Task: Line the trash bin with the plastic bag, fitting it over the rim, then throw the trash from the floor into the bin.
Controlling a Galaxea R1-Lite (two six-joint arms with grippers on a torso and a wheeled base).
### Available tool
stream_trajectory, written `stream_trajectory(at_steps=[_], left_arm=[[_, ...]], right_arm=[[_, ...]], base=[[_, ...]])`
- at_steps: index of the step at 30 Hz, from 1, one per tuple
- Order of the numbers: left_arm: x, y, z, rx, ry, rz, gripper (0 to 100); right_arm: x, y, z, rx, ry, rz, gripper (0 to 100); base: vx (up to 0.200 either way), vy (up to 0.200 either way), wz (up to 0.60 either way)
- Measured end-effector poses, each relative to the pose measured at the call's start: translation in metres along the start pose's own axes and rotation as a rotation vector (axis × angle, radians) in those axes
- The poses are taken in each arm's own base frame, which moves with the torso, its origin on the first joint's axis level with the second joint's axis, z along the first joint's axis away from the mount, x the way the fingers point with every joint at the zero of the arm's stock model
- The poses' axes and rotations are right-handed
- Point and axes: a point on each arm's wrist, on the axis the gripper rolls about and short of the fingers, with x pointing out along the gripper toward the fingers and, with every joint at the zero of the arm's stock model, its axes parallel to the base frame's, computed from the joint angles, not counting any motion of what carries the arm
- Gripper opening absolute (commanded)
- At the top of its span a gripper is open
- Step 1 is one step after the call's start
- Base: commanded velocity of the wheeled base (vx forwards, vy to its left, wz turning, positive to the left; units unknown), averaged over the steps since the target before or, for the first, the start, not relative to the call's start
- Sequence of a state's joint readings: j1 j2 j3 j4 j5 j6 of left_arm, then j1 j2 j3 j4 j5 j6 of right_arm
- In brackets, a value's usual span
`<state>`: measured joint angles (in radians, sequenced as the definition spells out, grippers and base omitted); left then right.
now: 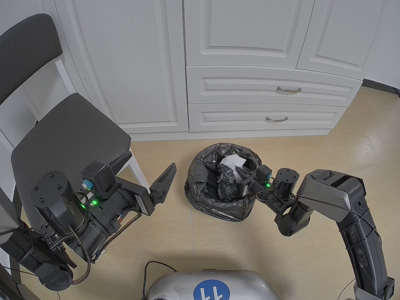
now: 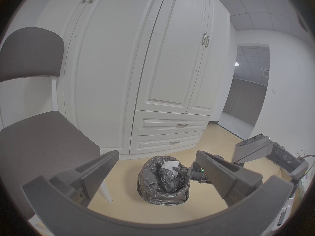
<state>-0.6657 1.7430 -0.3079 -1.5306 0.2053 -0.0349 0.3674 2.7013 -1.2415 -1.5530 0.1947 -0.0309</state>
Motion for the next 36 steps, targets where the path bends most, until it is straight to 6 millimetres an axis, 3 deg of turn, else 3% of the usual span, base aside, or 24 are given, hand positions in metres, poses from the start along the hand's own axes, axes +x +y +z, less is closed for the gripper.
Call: stream_trajectory(at_steps=[8, 28, 36], left_arm=[[0.0, 0.0, 0.0, 0.001, 0.002, 0.0, 100], [0.0, 0.0, 0.0, 0.001, 0.0, 0.0, 100], [0.0, 0.0, 0.0, 0.001, 0.001, 0.0, 100]], right_arm=[[-0.003, -0.003, 0.004, -0.002, 0.002, 0.002, 0], [0.054, 0.025, -0.003, -0.016, -0.229, -0.181, 0], [0.057, 0.025, -0.007, -0.014, -0.242, -0.21, 0]], base=[[0.0, 0.0, 0.0], [0.0, 0.0, 0.0], [0.0, 0.0, 0.0]])
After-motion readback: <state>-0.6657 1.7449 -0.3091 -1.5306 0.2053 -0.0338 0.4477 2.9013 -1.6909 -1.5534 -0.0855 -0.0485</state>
